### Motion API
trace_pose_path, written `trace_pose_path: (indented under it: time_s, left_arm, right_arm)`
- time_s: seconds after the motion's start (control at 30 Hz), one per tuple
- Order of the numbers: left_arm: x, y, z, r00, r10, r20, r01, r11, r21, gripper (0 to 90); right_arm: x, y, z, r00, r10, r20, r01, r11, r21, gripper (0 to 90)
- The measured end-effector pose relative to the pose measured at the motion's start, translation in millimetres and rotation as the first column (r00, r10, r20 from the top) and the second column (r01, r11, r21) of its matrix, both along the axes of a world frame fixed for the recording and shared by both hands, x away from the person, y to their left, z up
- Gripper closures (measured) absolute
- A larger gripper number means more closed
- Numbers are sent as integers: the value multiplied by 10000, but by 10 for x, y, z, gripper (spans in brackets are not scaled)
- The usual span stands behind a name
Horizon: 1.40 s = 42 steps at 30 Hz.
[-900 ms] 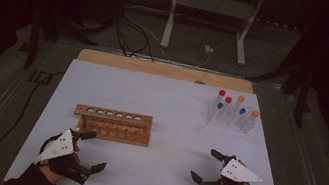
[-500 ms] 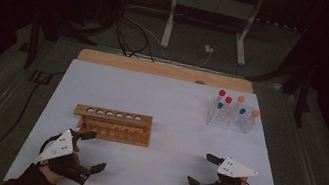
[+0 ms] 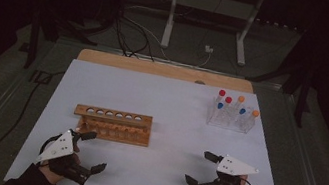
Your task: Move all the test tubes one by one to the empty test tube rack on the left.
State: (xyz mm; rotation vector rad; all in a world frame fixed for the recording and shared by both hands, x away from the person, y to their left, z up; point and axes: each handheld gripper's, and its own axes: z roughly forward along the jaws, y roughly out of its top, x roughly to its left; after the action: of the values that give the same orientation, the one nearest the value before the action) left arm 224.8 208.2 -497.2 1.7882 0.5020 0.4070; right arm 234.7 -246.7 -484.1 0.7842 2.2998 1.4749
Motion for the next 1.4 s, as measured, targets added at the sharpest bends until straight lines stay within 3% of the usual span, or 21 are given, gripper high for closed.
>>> trace_pose_path:
  time_s: [0.2, 0.33, 0.4, 0.43, 0.5, 0.67, 1.0, 1.07, 1.13, 1.17, 1.2, 1.33, 1.37, 1.4]
  left_arm:
    - [7, -3, -4, 10000, -1, -21, 1, 10000, 1, 5]
    - [3, 1, -1, 10000, 8, -15, -8, 10000, -17, 4]
    - [2, 1, -2, 10000, 10, -22, -10, 10000, -16, 4]
    - [2, 1, -2, 10000, 16, 0, -16, 10000, -6, 5]
    - [3, 1, -2, 10000, -8, -23, 8, 10000, -30, 4]
    - [2, -2, -3, 10000, 3, 11, -3, 10000, 5, 4]
    - [-1, 5, 1, 10000, -3, -15, 3, 10000, -72, 4]
    - [-1, 4, 0, 10000, -15, -23, 15, 10000, -66, 4]
    - [-2, 3, 0, 10000, -16, -11, 16, 10000, -46, 4]
    - [-2, 2, 0, 10000, -20, -14, 20, 10000, -47, 4]
    - [-1, 2, -1, 10000, -25, -17, 25, 10000, -50, 4]
    - [-1, 3, -2, 10000, -16, -22, 16, 10000, -54, 4]
    - [-1, 3, -2, 10000, -16, -19, 15, 10000, -55, 4]
    - [-1, 3, -2, 10000, -6, -16, 6, 10000, -47, 4]
  right_arm:
    - [38, -36, 153, 9992, -268, 310, 259, 9992, 309, 0]
    - [142, -103, 295, 9928, -949, 737, 925, 9951, 352, 0]
    - [171, -124, 316, 9919, -1037, 731, 1008, 9940, 424, 0]
    - [221, -164, 349, 9868, -1396, 824, 1358, 9895, 493, 0]
    - [248, -187, 363, 9851, -1517, 814, 1474, 9875, 564, 0]
    - [407, -302, 419, 9689, -2286, 943, 2235, 9727, 624, 0]
    - [664, -438, 459, 9379, -3266, 1170, 3267, 9450, 189, 0]
    - [709, -461, 459, 9292, -3509, 1163, 3501, 9363, 280, 0]
    - [768, -476, 450, 9131, -3902, 1186, 3902, 9204, 243, 0]
    - [768, -476, 450, 9131, -3902, 1186, 3902, 9204, 243, 0]
    - [832, -499, 440, 9014, -4201, 1048, 4195, 9073, 289, 0]
    - [940, -564, 422, 8699, -4855, 868, 4837, 8742, 420, 0]
    - [963, -580, 418, 8638, -4976, 793, 4960, 8674, 395, 0]
    - [963, -580, 418, 8638, -4976, 793, 4960, 8674, 395, 0]
